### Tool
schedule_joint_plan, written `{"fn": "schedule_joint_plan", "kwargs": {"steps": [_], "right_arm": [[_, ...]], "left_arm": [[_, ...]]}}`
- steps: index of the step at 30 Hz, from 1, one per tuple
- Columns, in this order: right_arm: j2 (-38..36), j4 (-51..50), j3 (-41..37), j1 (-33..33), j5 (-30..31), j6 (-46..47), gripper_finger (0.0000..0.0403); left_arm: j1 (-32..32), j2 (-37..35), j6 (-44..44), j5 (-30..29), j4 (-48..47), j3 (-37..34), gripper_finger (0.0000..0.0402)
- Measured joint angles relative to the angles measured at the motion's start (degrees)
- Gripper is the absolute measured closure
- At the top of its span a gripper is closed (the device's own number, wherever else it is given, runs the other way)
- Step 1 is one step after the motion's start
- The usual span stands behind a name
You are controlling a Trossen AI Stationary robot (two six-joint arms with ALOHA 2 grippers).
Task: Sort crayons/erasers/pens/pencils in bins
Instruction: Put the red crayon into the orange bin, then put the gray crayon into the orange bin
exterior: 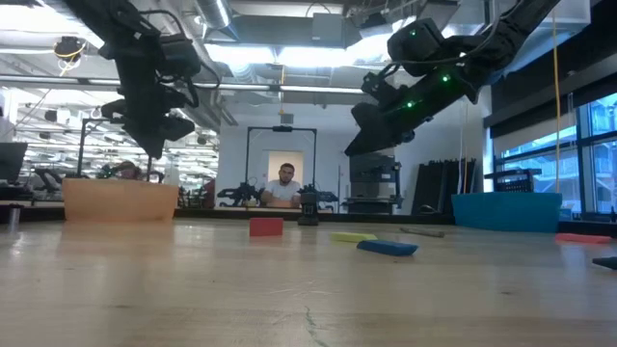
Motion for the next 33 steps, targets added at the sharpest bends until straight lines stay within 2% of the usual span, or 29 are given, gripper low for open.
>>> {"fn": "schedule_joint_plan", "kwargs": {"steps": [6,9,14,18,22,26,29,33], "right_arm": [[0.00,0.23,0.78,-2.44,-0.83,-2.83,0.0318],[0.00,-0.25,2.00,-3.22,-1.68,-4.89,0.0318],[0.00,-1.64,3.91,-4.51,-2.10,-9.07,0.0318],[0.00,-1.75,4.35,-5.60,-2.06,-10.33,0.0318],[0.00,-1.90,4.35,-6.26,-2.06,-9.33,0.0318],[0.00,-1.91,4.35,-6.29,-1.81,-8.70,0.0318],[0.00,-1.91,4.36,-6.26,1.06,-8.68,0.0318],[-1.92,-3.25,4.35,-5.74,2.55,-6.88,0.0318]], "left_arm": [[1.36,-0.01,2.72,0.09,5.41,0.00,0.0309],[1.55,-0.01,4.78,2.64,9.35,0.00,0.0297],[1.55,0.23,9.88,12.53,18.89,0.00,0.0296],[0.70,3.23,14.66,25.31,28.94,0.00,0.0299],[-1.69,7.88,18.76,34.88,37.25,0.00,0.0300],[-6.12,12.96,21.54,42.20,45.13,0.00,0.0300],[-10.32,16.44,23.23,46.86,50.97,0.00,0.0300],[-16.20,19.44,24.91,49.19,56.80,0.00,0.0300]]}}
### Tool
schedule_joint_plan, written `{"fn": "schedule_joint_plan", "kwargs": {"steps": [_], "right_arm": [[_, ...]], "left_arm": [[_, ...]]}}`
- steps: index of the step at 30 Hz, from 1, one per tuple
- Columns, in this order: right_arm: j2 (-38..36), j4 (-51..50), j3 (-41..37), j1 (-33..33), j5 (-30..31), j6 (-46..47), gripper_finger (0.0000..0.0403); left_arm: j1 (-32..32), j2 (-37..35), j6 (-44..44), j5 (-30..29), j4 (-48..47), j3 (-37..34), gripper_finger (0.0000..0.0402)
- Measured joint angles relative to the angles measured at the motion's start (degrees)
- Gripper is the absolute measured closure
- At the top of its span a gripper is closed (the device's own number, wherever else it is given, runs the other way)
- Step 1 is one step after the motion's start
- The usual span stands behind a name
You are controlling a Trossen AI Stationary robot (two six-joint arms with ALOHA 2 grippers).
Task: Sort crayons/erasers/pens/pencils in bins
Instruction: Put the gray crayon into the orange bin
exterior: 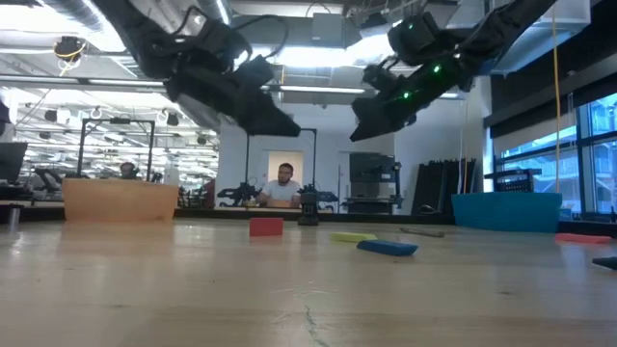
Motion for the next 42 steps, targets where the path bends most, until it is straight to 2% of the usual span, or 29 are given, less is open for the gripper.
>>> {"fn": "schedule_joint_plan", "kwargs": {"steps": [7,16,21,24,28,33,38,42], "right_arm": [[-4.54,-5.44,0.00,2.18,-0.18,5.45,0.0318],[-5.09,-10.42,0.00,5.60,-0.55,12.40,0.0318],[-5.31,-13.85,0.12,6.93,-0.53,16.54,0.0318],[-5.31,-17.53,1.97,7.31,-0.52,18.58,0.0318],[-5.33,-20.56,4.01,7.51,1.72,18.84,0.0318],[-5.36,-20.97,5.86,7.41,4.76,16.92,0.0318],[-5.36,-21.10,6.51,7.43,6.09,16.34,0.0318],[-5.36,-24.46,6.49,7.44,5.91,21.06,0.0318]], "left_arm": [[-6.32,5.33,1.34,0.07,6.52,0.00,0.0300],[-12.96,14.94,8.19,0.55,18.63,0.73,0.0300],[-13.00,18.88,6.79,9.16,18.17,5.16,0.0300],[-13.49,21.33,7.13,12.18,17.87,7.76,0.0300],[-13.92,22.60,7.84,11.01,17.32,8.81,0.0300],[-12.35,20.98,8.48,6.32,12.40,8.79,0.0300],[-9.68,19.07,8.67,6.23,6.59,8.79,0.0300],[-8.23,18.95,10.17,6.27,5.30,8.79,0.0300]]}}
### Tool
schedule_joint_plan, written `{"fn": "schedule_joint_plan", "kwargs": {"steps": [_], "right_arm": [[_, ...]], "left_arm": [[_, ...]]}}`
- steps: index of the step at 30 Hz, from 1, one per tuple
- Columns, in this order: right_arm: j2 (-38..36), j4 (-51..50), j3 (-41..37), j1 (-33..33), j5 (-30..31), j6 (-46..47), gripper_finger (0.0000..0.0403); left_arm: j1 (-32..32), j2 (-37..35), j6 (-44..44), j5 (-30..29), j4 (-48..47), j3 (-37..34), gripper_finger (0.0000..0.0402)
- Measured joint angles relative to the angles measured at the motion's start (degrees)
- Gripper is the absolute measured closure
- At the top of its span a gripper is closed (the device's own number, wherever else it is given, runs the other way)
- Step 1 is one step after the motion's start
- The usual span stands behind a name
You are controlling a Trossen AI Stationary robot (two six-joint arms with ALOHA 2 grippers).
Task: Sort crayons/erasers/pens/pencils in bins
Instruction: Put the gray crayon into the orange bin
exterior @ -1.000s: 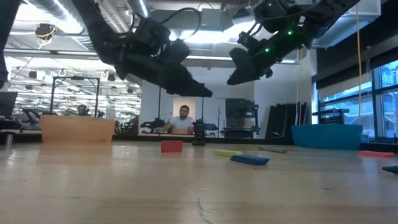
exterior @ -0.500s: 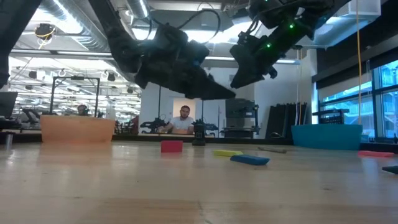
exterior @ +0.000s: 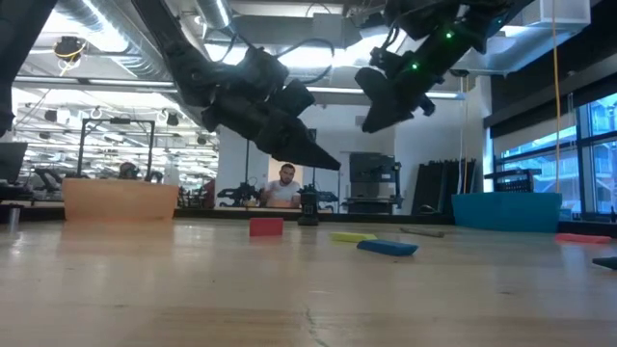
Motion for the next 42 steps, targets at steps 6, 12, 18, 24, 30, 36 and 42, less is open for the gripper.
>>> {"fn": "schedule_joint_plan", "kwargs": {"steps": [6,12,18,24,30,36,42], "right_arm": [[0.12,-6.70,-0.79,1.27,-0.42,8.71,0.0318],[0.17,-5.69,-1.46,1.33,0.26,11.77,0.0318],[0.17,-2.25,-1.46,1.36,1.97,11.17,0.0318],[0.17,-2.39,-1.46,0.96,2.05,9.61,0.0318],[0.17,-2.72,-1.46,0.55,2.03,9.40,0.0318],[0.17,-2.35,-1.46,0.90,-0.76,8.57,0.0318],[0.17,-2.18,-1.46,2.90,-1.97,14.22,0.0318]], "left_arm": [[0.37,0.00,2.97,0.02,-0.40,0.00,0.0300],[0.39,0.00,6.51,-0.28,-0.54,0.00,0.0300],[0.59,0.00,7.47,0.76,-0.76,0.00,0.0300],[0.54,1.02,8.24,12.37,-0.65,0.00,0.0300],[-0.16,3.35,8.98,14.64,3.06,0.00,0.0300],[-1.16,3.63,9.36,13.29,3.95,-0.04,0.0300],[-2.38,3.61,8.48,13.33,4.53,-0.04,0.0300]]}}
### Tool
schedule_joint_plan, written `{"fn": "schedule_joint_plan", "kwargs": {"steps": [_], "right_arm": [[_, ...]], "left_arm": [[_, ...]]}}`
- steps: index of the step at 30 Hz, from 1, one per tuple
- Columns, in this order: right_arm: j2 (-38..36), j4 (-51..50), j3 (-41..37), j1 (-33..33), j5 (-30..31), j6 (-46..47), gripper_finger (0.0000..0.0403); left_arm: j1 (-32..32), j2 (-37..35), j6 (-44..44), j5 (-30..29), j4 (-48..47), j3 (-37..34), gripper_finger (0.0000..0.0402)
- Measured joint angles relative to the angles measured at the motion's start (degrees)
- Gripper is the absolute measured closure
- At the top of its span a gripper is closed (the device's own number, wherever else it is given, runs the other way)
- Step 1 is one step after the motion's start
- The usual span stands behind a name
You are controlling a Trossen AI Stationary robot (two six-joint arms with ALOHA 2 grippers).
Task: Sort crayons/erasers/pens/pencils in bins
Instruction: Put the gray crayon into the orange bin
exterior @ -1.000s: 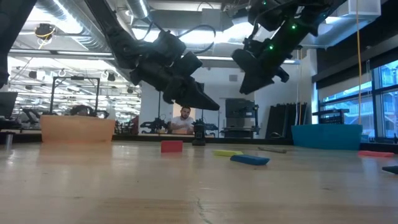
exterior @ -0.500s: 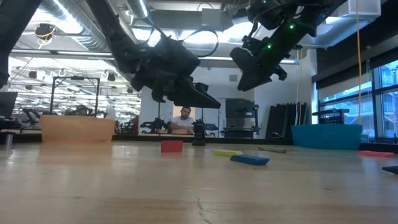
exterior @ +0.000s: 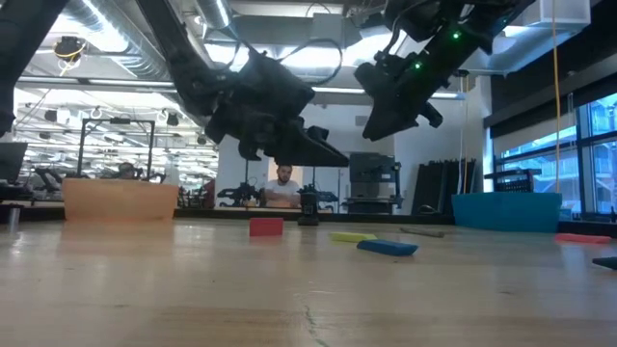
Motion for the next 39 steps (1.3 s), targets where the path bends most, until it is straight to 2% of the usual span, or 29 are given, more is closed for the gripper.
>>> {"fn": "schedule_joint_plan", "kwargs": {"steps": [7,12,16,20,24,27,32,35,39], "right_arm": [[0.00,-3.78,0.07,3.89,0.00,3.11,0.0318],[0.07,-21.71,4.24,6.77,0.19,8.21,0.0318],[0.07,-38.10,8.81,8.77,0.18,13.20,0.0318],[0.05,-47.10,10.86,9.69,-1.66,15.39,0.0318],[0.04,-48.10,9.96,10.28,-4.61,17.00,0.0318],[0.04,-48.14,8.03,11.02,-7.73,19.06,0.0318],[0.04,-47.33,4.99,12.37,-8.35,21.51,0.0318],[0.03,-46.47,3.57,12.35,-7.12,21.46,0.0318],[0.02,-44.77,2.40,11.78,-5.45,19.65,0.0318]], "left_arm": [[-3.55,0.00,0.80,0.13,0.81,0.00,0.0300],[-5.22,0.00,-2.67,-0.58,5.83,0.13,0.0300],[-5.33,-0.02,-5.81,-0.75,5.63,2.13,0.0300],[-5.35,0.91,-7.16,-0.81,4.90,3.60,0.0300],[-5.66,3.38,-6.90,-0.41,4.58,4.76,0.0300],[-5.64,5.82,-7.11,2.54,4.38,6.42,0.0300],[-6.00,8.44,-6.61,7.21,-4.07,10.88,0.0300],[-6.34,8.52,-5.95,5.42,-8.66,12.59,0.0300],[-6.47,8.50,-6.01,1.41,-9.08,12.70,0.0294]]}}
